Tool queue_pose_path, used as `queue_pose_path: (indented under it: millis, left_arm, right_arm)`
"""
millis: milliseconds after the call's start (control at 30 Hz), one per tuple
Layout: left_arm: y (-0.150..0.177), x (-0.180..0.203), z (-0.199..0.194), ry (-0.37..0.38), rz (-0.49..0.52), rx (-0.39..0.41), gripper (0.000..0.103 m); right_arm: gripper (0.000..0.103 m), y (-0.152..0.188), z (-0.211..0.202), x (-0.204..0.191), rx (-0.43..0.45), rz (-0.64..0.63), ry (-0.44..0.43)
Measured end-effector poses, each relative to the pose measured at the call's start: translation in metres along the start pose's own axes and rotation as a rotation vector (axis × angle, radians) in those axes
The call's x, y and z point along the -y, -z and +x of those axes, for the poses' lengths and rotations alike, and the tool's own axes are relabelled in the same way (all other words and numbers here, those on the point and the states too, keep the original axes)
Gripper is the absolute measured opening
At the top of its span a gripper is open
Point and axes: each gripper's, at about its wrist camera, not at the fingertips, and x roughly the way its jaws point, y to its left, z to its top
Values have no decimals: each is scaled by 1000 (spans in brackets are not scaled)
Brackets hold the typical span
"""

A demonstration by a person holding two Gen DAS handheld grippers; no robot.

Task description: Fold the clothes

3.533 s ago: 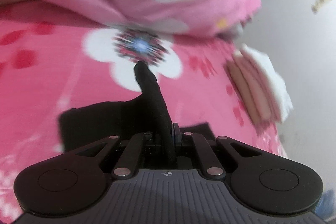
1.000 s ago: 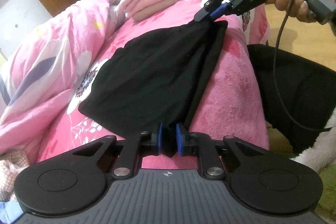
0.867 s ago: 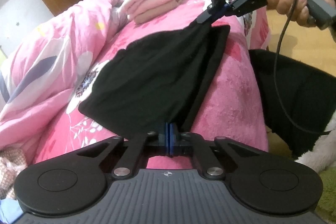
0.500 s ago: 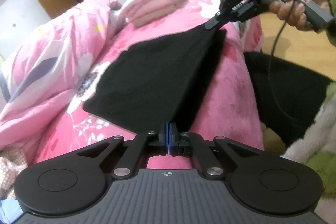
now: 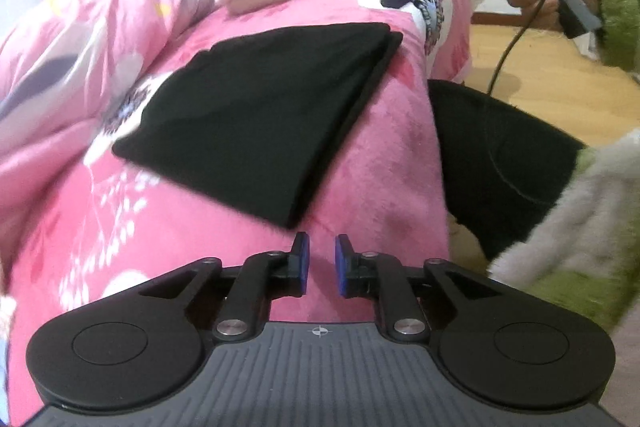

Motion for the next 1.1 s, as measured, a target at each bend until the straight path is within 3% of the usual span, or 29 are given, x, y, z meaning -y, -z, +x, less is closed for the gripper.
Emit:
queue_pose_path:
  millis: [100, 233, 300, 400, 533, 667, 733, 833, 933, 1100]
  left_arm:
    - [-7, -11, -14, -14, -87, 68, 14]
    - [-14, -22, 14, -14, -163, 89, 14]
    - [-17, -27, 29, -13, -200, 97, 14]
    - [-21, -33, 45, -8, -238, 108, 15]
    - [-19, -36, 44, 8, -246, 114, 15]
    - [-18, -40, 44, 26, -276, 110, 16]
    - [-18, -42, 45, 34, -291, 108, 17]
    - [-17, -46, 45, 47, -314, 105, 18]
    - [-16, -49, 45, 60, -336, 102, 19]
    - [-15, -53, 46, 76, -375, 101, 19]
  right_arm:
    - [16, -11, 2, -27, 27, -147, -91]
    - [16, -8, 28, -67, 6, -354, -197]
    - [16, -2, 41, -73, -15, -416, -201]
    - [12, 3, 61, -50, -88, -433, -131]
    - [12, -25, 50, -27, -59, -318, -122]
    - [11, -41, 80, -60, -69, -407, -245]
    - [11, -40, 106, -67, -127, -458, -240]
    - [0, -50, 117, -35, -163, -381, -195]
    - [3, -67, 114, -19, -145, -361, -124]
    - [3, -79, 128, -53, -123, -448, -234]
